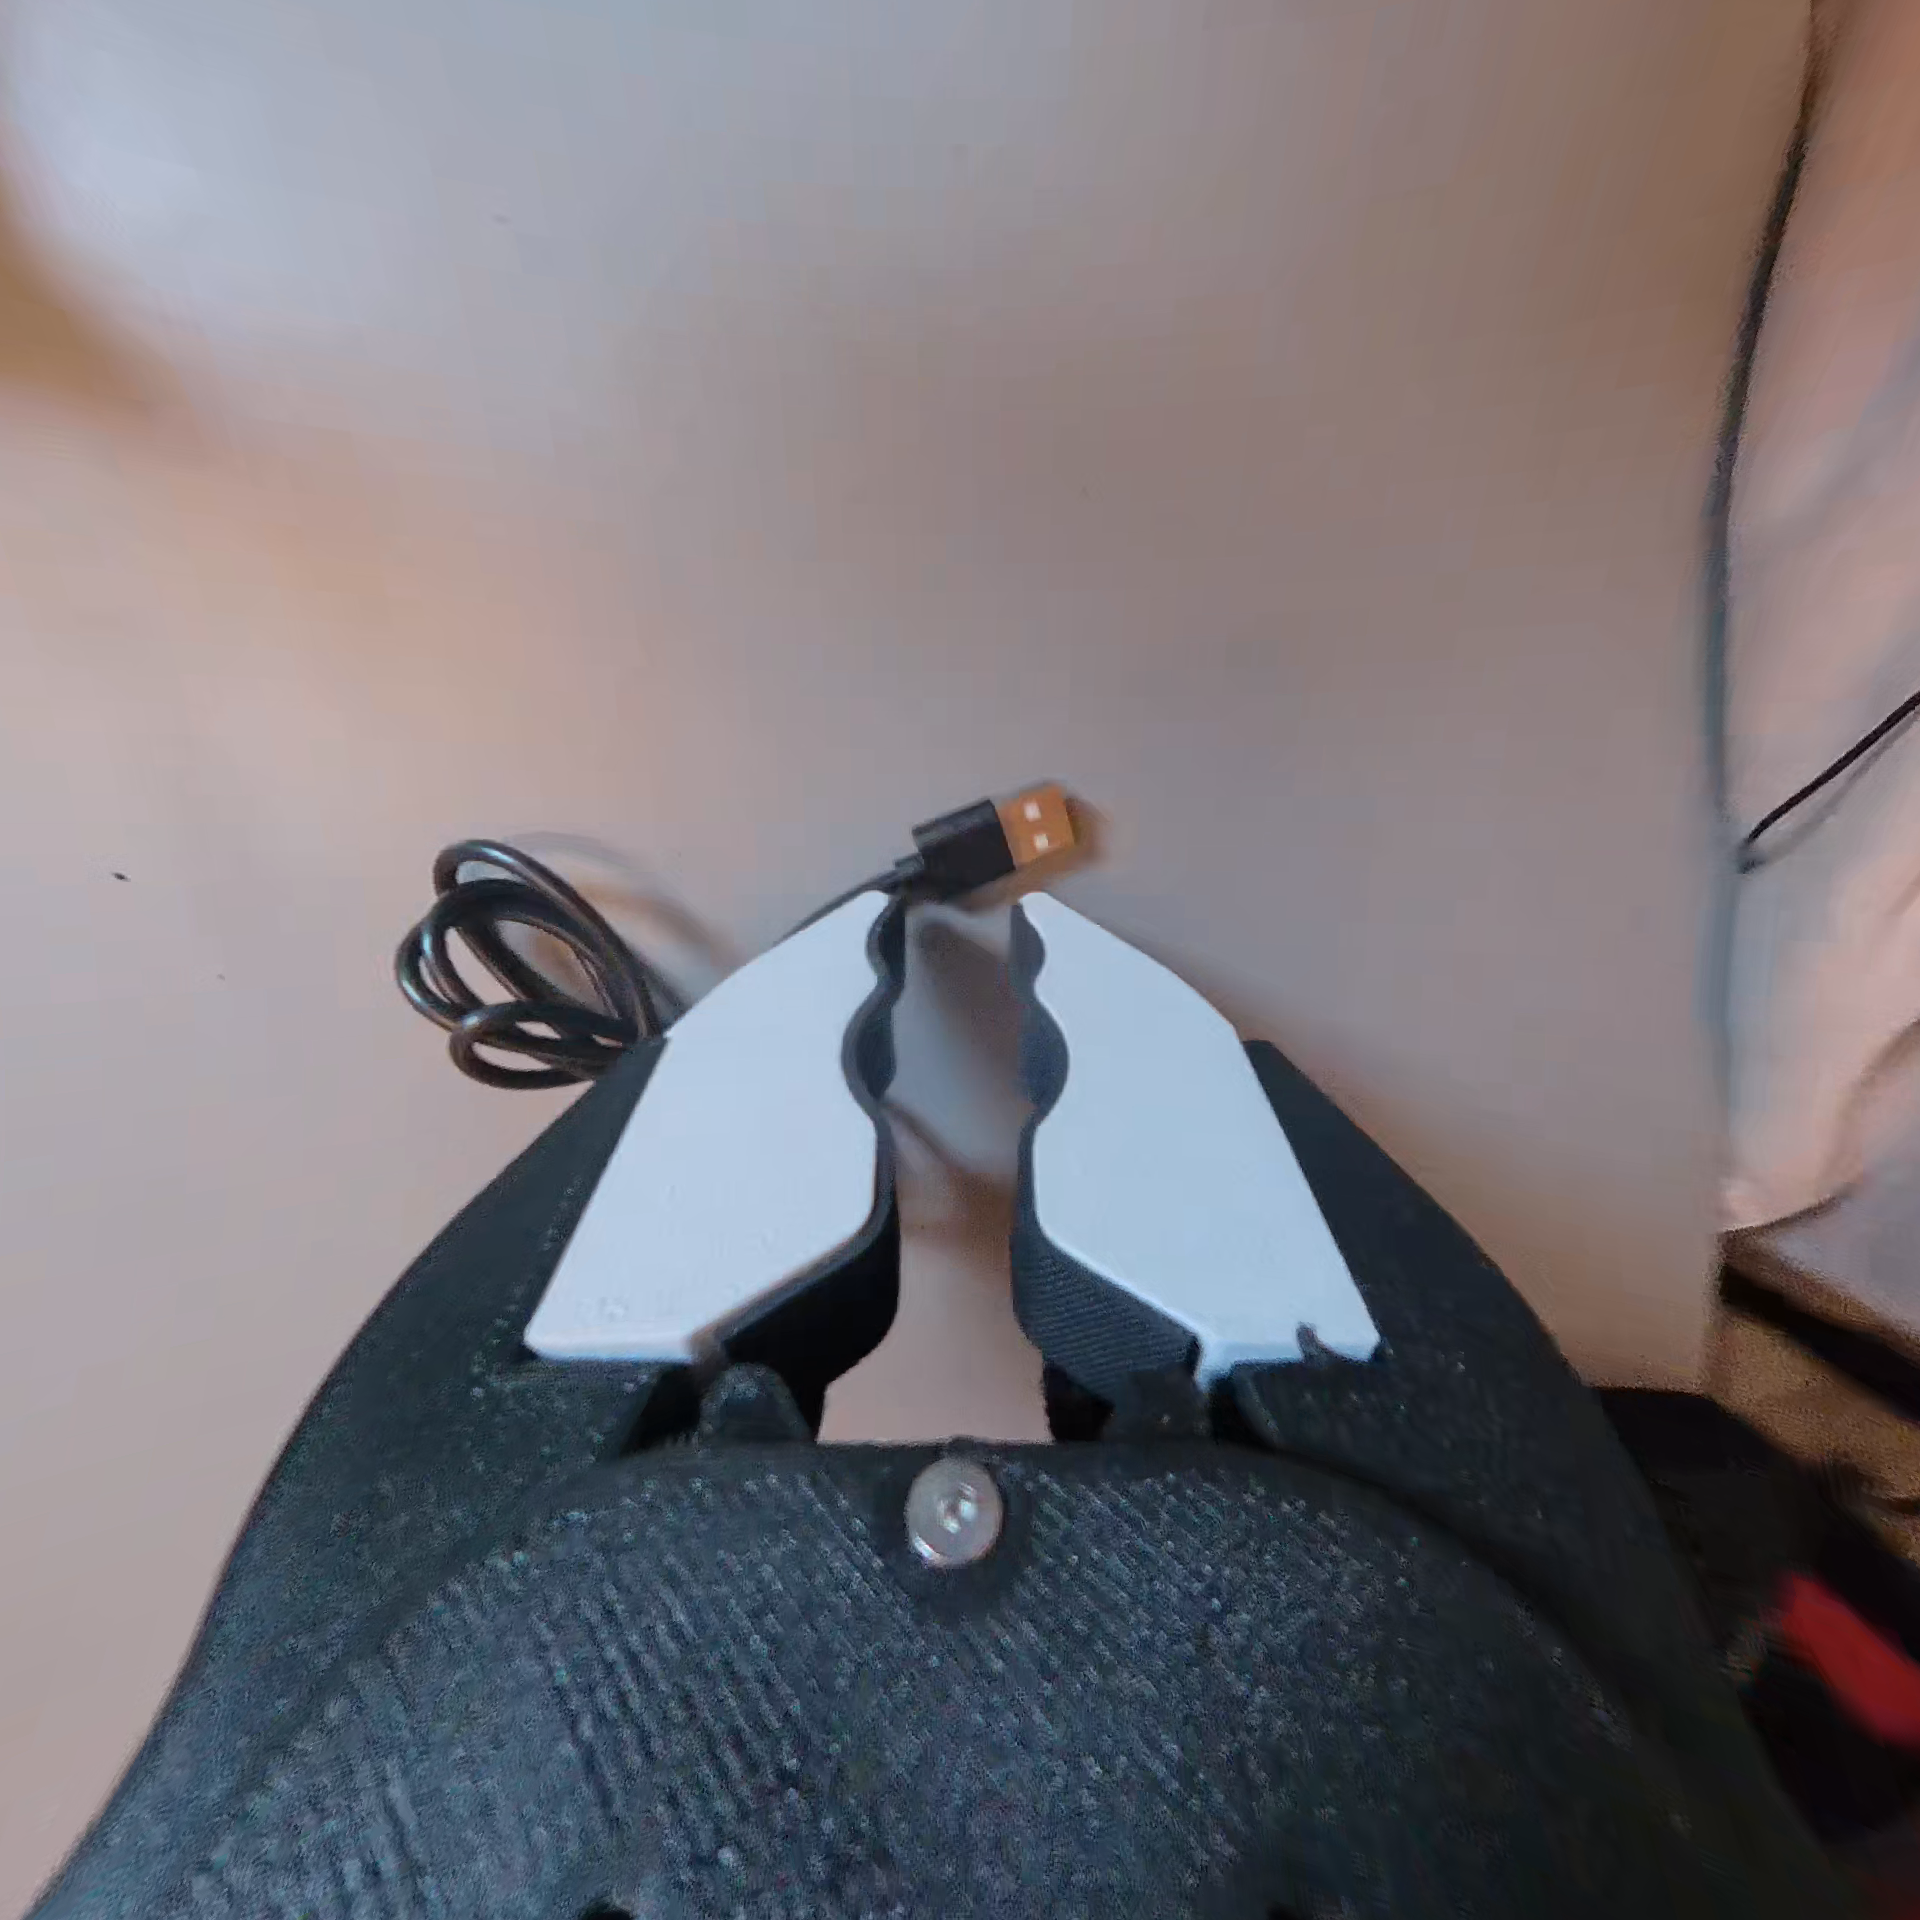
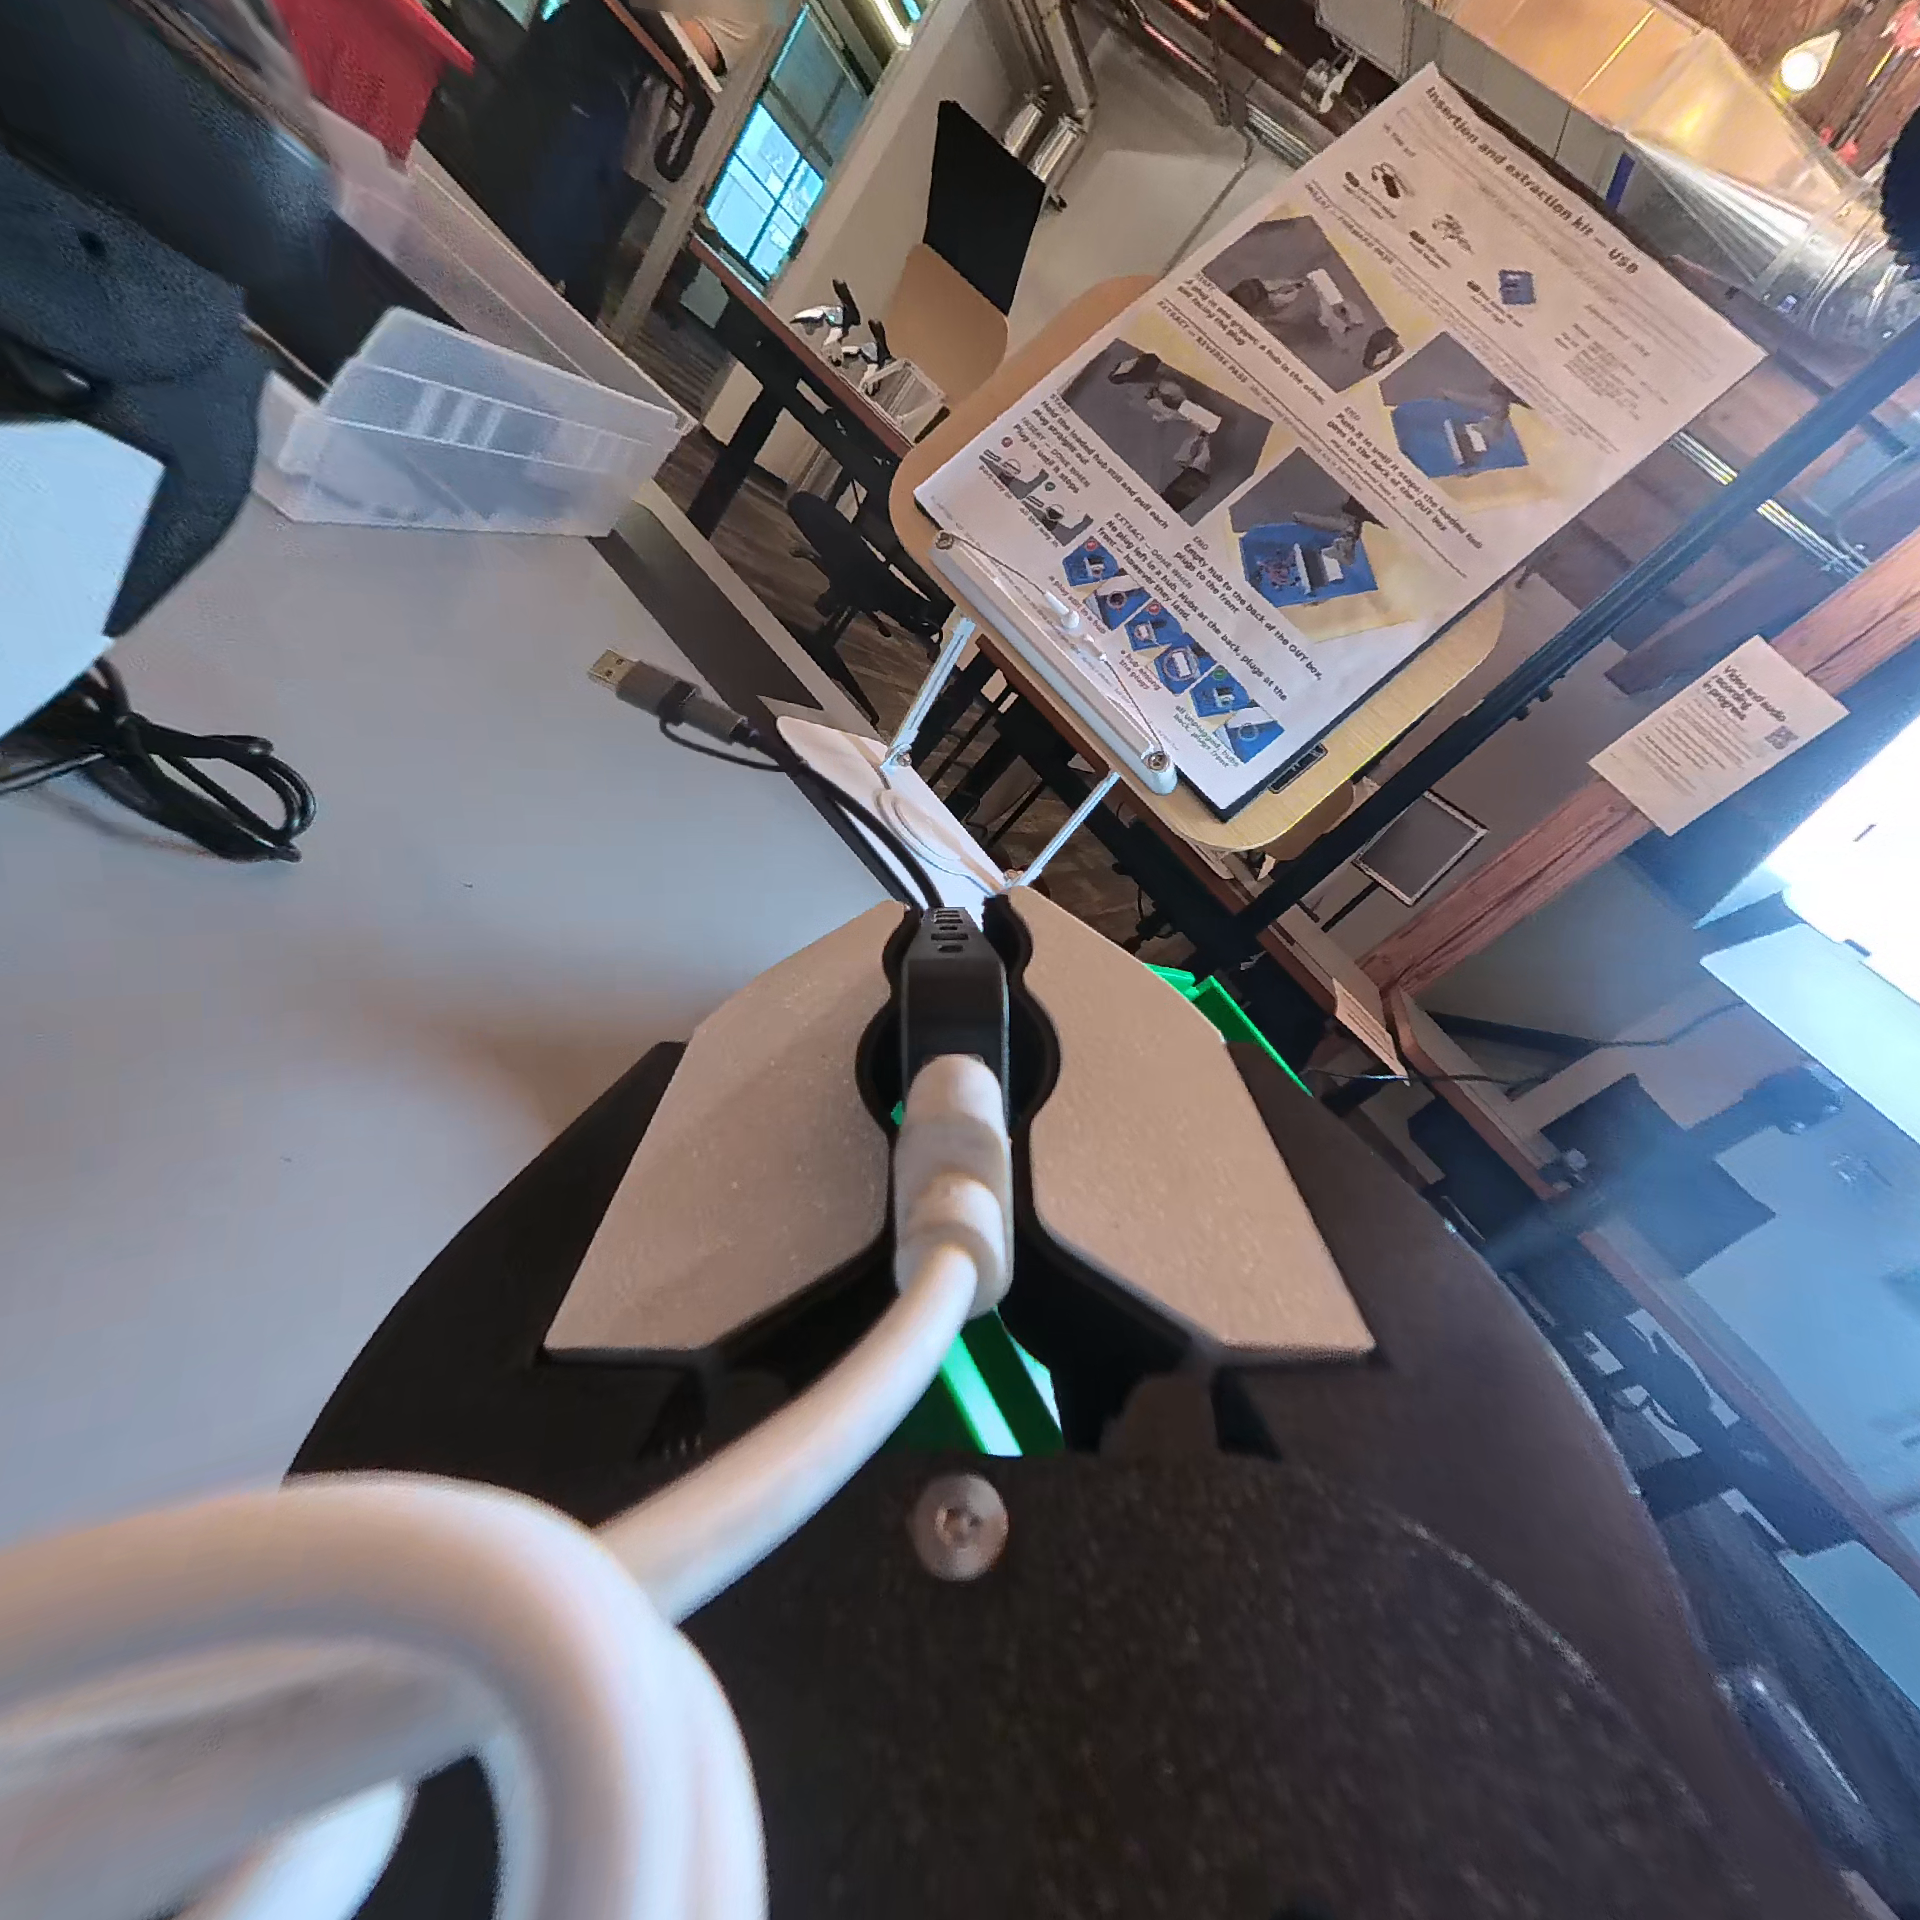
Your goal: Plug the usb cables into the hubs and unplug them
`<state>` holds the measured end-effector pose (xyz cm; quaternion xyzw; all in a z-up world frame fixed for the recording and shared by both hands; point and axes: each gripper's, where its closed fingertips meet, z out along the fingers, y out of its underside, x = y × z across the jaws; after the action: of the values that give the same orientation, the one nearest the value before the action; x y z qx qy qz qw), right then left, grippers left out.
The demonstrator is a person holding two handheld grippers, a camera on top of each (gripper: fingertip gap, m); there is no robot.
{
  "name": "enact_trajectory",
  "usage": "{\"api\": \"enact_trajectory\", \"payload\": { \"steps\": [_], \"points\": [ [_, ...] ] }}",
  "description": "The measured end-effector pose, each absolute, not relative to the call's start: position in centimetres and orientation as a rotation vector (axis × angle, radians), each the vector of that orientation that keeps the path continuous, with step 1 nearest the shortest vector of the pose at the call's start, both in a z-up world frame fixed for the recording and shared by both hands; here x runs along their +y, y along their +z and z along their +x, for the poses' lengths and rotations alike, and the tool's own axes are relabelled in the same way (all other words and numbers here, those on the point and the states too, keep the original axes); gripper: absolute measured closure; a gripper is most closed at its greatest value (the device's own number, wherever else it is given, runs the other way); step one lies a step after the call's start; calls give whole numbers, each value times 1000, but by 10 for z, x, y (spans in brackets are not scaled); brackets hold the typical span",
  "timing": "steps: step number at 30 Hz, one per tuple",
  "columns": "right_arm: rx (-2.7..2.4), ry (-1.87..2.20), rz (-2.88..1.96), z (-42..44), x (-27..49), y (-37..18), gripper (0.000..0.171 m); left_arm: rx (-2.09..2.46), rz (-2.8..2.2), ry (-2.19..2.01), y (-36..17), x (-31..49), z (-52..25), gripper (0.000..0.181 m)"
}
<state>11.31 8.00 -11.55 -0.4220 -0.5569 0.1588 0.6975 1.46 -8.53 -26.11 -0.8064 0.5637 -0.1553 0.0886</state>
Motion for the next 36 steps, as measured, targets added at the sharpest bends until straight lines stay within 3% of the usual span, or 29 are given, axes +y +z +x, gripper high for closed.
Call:
{"api": "enact_trajectory", "payload": {
  "steps": [2,8,12,17,21,26,31,36],
  "points": [
    [-1251,354,-937,110,78,-117,158,1840,-2210,-288,-264,-85,8,154],
    [-1256,350,-935,106,75,-119,158,2191,-1872,-75,-263,-66,5,148],
    [-1243,343,-954,110,82,-119,158,2378,-1799,-162,-266,-65,12,148],
    [-1229,361,-975,117,89,-119,158,2407,-1791,-330,-267,-69,20,163],
    [-1230,371,-966,118,88,-117,158,2154,-1951,-370,-267,-66,29,170],
    [-1242,376,-943,117,81,-115,158,1480,-2349,-440,-262,-64,29,171],
    [-1324,334,-846,106,66,-123,158,955,-2296,-726,-228,-65,21,174],
    [-1469,225,-692,82,37,-144,159,868,-2259,-715,-206,-64,14,176]
  ]
}}
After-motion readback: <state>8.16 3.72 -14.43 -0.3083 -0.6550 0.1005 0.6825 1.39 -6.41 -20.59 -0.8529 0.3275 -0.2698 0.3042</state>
